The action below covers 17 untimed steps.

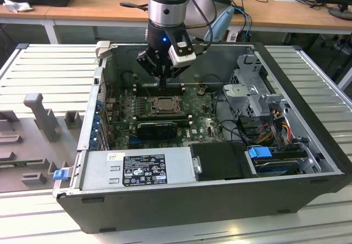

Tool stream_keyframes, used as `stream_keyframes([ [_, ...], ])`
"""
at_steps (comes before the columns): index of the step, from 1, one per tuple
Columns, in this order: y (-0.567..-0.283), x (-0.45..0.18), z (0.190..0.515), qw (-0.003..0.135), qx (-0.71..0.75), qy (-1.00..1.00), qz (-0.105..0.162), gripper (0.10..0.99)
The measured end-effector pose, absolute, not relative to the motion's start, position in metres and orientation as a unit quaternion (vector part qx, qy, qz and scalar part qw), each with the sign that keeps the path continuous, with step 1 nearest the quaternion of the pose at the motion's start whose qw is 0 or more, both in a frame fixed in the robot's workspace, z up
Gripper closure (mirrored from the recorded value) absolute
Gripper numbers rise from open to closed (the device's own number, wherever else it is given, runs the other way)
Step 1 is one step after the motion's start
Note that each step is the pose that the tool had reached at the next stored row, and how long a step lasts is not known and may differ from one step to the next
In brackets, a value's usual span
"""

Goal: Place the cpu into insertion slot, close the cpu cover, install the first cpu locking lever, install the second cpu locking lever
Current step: 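Install the first cpu locking lever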

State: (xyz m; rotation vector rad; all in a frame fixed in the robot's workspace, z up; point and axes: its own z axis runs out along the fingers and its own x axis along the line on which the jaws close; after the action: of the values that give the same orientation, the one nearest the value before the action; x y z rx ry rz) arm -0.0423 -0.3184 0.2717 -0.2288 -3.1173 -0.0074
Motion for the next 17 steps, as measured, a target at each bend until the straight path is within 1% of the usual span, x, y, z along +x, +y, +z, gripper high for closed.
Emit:
stream_keyframes([
  [7,-0.3188,-0.0471,0.2716,0.008,-0.058,-0.998,-0.007,0.98],
  [10,-0.3188,-0.0515,0.2708,0.008,-0.054,-0.998,-0.016,0.98],
  [17,-0.3188,-0.0517,0.2701,0.009,0.01,-1.0,-0.016,0.98],
])
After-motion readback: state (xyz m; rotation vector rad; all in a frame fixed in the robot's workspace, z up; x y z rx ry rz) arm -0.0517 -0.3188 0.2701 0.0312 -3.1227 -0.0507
